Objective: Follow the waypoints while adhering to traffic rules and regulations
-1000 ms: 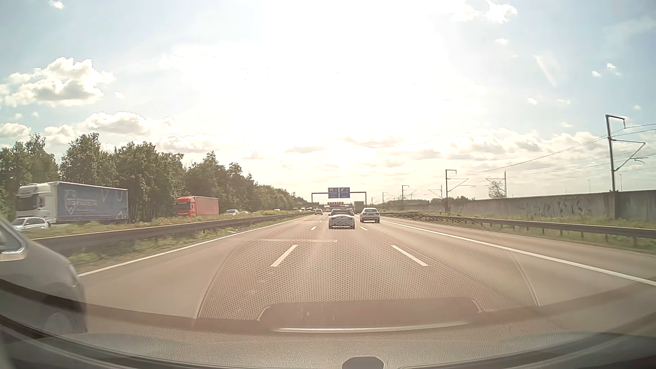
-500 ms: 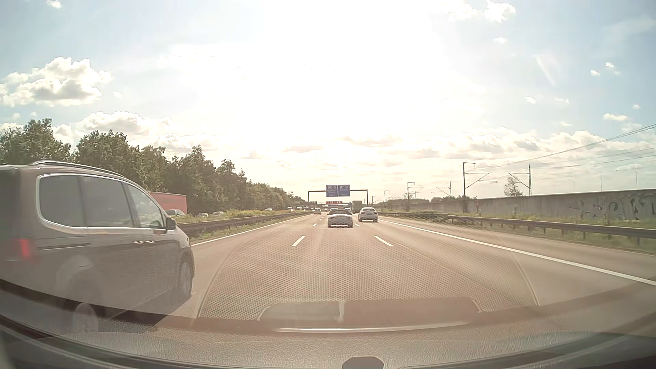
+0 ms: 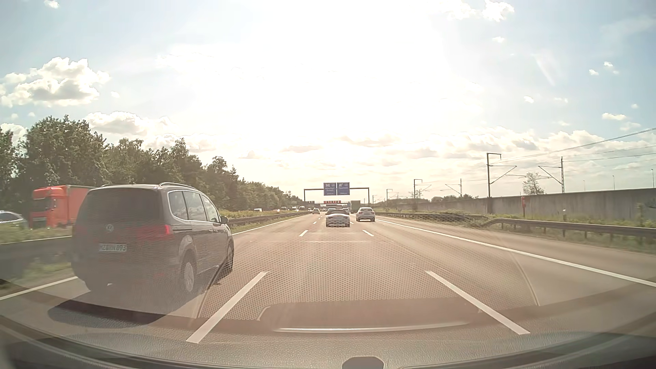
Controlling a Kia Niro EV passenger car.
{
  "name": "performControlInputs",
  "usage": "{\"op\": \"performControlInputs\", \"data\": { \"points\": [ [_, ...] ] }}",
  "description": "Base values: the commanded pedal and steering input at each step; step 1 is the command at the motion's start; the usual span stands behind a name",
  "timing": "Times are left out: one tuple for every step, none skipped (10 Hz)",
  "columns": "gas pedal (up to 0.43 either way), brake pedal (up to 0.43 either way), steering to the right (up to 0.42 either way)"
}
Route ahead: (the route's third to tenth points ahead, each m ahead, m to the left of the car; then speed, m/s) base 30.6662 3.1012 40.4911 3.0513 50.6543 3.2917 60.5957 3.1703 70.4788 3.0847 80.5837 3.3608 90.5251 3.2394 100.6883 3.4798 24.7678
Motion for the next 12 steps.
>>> {"op": "performControlInputs", "data": {
  "points": [
    [0.169, 0.000, 0.000],
    [0.169, 0.000, -0.001],
    [0.169, 0.000, -0.002],
    [0.169, 0.000, -0.003],
    [0.177, 0.000, -0.004],
    [0.177, 0.000, -0.004],
    [0.177, 0.000, -0.004],
    [0.177, 0.000, -0.004],
    [0.177, 0.000, -0.003],
    [0.177, 0.000, -0.003],
    [0.177, 0.000, -0.003],
    [0.177, 0.000, -0.003]
  ]
}}
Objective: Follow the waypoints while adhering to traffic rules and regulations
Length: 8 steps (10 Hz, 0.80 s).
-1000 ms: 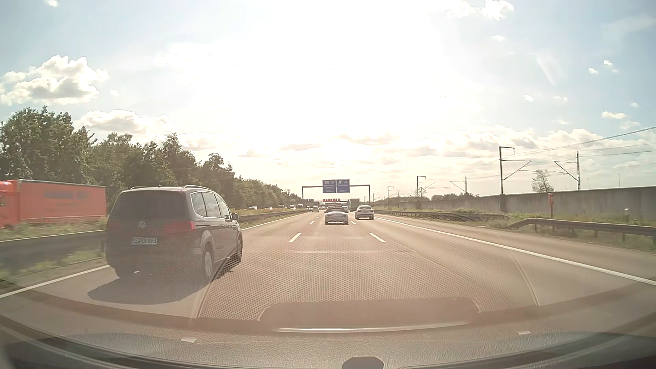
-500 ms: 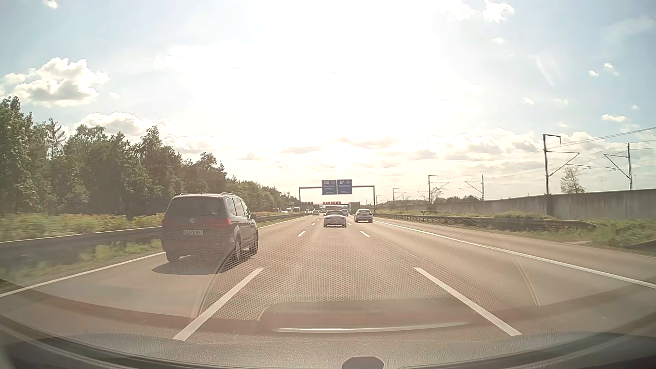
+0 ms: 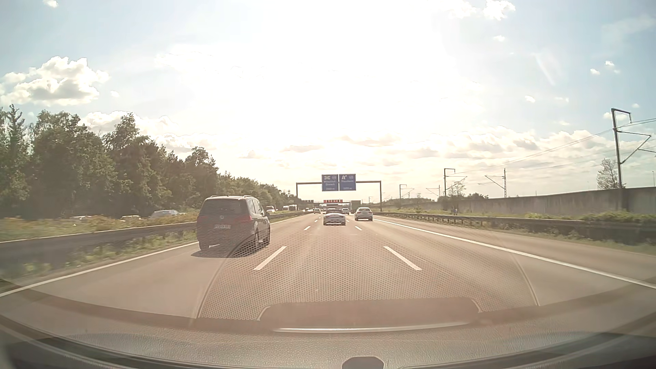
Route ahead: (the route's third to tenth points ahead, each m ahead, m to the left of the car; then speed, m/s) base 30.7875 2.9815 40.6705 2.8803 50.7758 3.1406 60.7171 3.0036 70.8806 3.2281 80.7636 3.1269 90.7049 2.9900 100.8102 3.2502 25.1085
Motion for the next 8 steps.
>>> {"op": "performControlInputs", "data": {
  "points": [
    [0.177, 0.000, -0.003],
    [0.177, 0.000, -0.003],
    [0.177, 0.000, -0.003],
    [0.177, 0.000, -0.003],
    [0.177, 0.000, -0.003],
    [0.177, 0.000, -0.003],
    [0.177, 0.000, -0.003],
    [0.177, 0.000, -0.003]
  ]
}}
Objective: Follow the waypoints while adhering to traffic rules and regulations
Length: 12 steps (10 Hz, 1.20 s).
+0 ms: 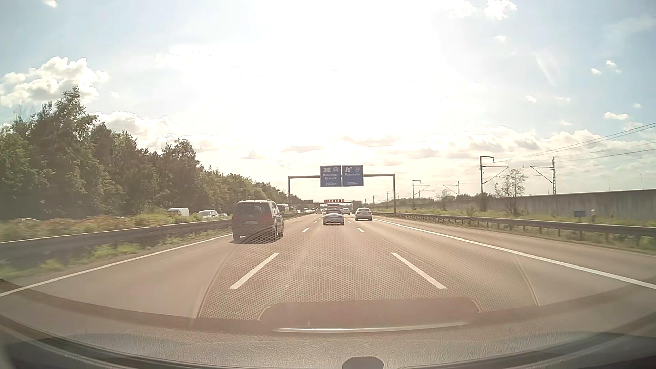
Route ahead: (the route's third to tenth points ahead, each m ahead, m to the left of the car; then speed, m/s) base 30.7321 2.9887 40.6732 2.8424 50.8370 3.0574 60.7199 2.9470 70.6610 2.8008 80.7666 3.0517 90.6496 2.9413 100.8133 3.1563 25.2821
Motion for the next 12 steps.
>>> {"op": "performControlInputs", "data": {
  "points": [
    [0.177, 0.000, -0.003],
    [0.177, 0.000, -0.003],
    [0.177, 0.000, -0.003],
    [0.177, 0.000, -0.003],
    [0.177, 0.000, -0.003],
    [0.177, 0.000, -0.003],
    [0.177, 0.000, -0.003],
    [0.177, 0.000, -0.003],
    [0.177, 0.000, -0.003],
    [0.177, 0.000, -0.003],
    [0.177, 0.000, -0.003],
    [0.177, 0.000, -0.003]
  ]
}}
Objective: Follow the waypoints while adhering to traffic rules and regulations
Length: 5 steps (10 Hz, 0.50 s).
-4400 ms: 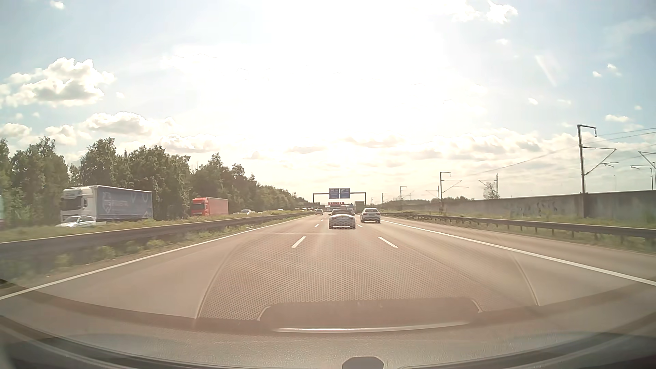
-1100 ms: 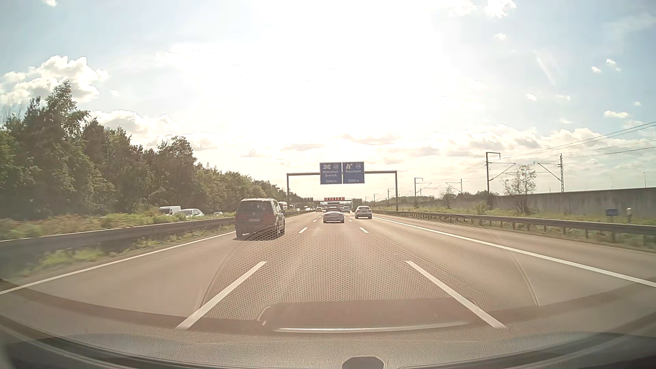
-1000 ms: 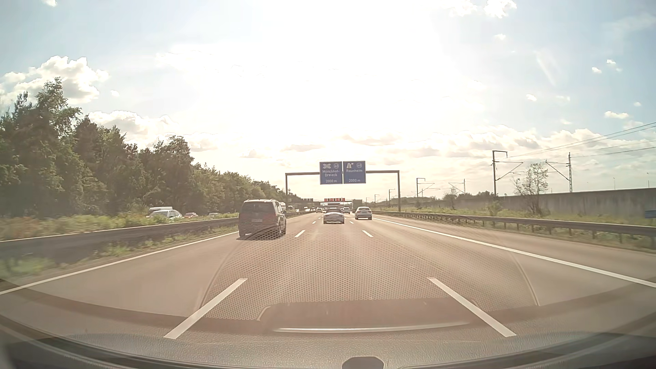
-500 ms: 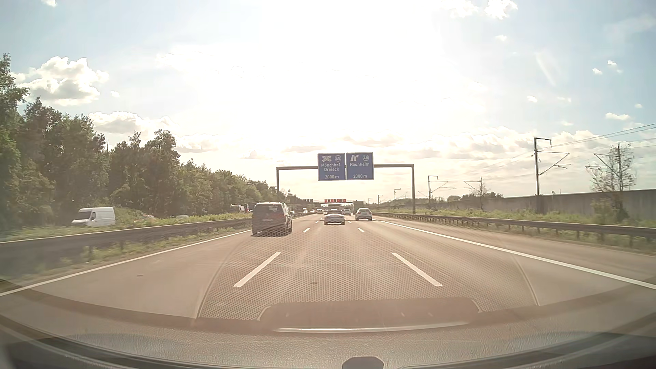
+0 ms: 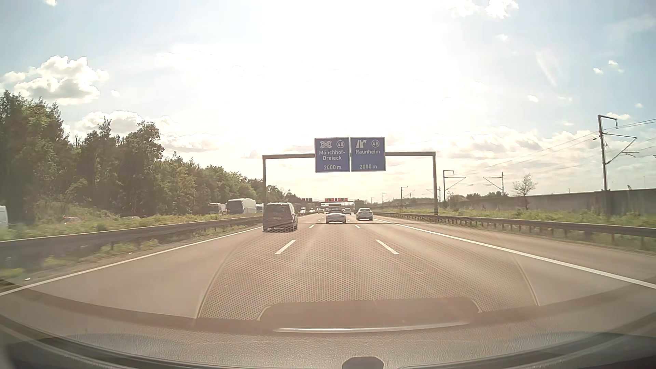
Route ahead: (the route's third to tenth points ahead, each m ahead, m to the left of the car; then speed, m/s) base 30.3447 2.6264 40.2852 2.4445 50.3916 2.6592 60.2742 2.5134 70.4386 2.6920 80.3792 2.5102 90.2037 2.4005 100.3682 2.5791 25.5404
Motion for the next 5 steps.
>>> {"op": "performControlInputs", "data": {
  "points": [
    [0.177, 0.000, -0.003],
    [0.177, 0.000, -0.002],
    [0.177, 0.000, -0.002],
    [0.177, 0.000, -0.002],
    [0.177, 0.000, -0.002]
  ]
}}
